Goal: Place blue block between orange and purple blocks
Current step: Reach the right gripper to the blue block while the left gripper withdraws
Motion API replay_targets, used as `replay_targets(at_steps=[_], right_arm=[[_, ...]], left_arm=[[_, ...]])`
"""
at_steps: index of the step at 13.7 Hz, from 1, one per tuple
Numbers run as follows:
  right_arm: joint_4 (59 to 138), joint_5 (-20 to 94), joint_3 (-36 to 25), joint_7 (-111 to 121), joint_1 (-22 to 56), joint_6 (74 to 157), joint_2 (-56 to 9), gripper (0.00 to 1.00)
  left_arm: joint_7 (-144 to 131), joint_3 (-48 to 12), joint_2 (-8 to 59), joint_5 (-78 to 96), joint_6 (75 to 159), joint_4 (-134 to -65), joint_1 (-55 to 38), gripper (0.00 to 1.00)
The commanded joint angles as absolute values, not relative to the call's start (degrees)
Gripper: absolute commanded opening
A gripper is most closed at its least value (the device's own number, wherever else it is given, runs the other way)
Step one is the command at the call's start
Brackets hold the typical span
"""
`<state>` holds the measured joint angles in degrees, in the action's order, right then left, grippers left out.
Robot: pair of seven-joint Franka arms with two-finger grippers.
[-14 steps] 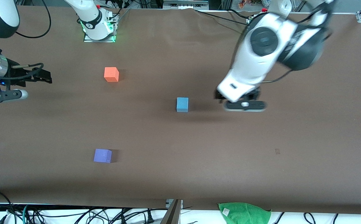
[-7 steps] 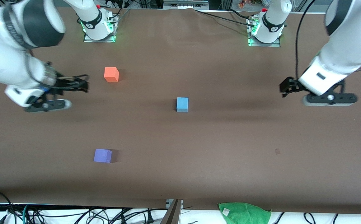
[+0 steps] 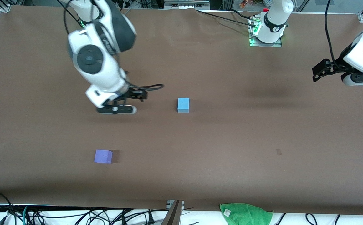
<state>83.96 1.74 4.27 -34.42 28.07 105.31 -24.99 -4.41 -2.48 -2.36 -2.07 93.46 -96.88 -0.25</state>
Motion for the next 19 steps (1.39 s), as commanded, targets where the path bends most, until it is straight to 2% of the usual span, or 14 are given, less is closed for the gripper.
replay_targets(at_steps=[1, 8, 14, 19], right_arm=[[83.41, 1.41, 3.78, -40.5, 32.41, 110.28, -29.34, 1.0], [83.41, 1.14, 3.6, -48.78, 41.21, 123.91, -38.31, 1.0], [83.41, -0.88, 3.52, -48.78, 43.07, 129.9, -42.71, 1.0], [83.41, -2.71, 3.51, -48.78, 43.07, 131.92, -44.73, 1.0]], left_arm=[[-3.43, -1.85, -2.47, -1.67, 94.83, -98.0, -2.46, 1.0], [-4.13, -1.93, 0.61, -0.97, 93.34, -94.83, -1.23, 1.0], [-3.35, -1.67, 1.05, 0.52, 88.51, -93.88, -0.09, 1.0], [-3.78, -1.93, 1.14, 0.97, 88.42, -92.99, 0.53, 1.0]])
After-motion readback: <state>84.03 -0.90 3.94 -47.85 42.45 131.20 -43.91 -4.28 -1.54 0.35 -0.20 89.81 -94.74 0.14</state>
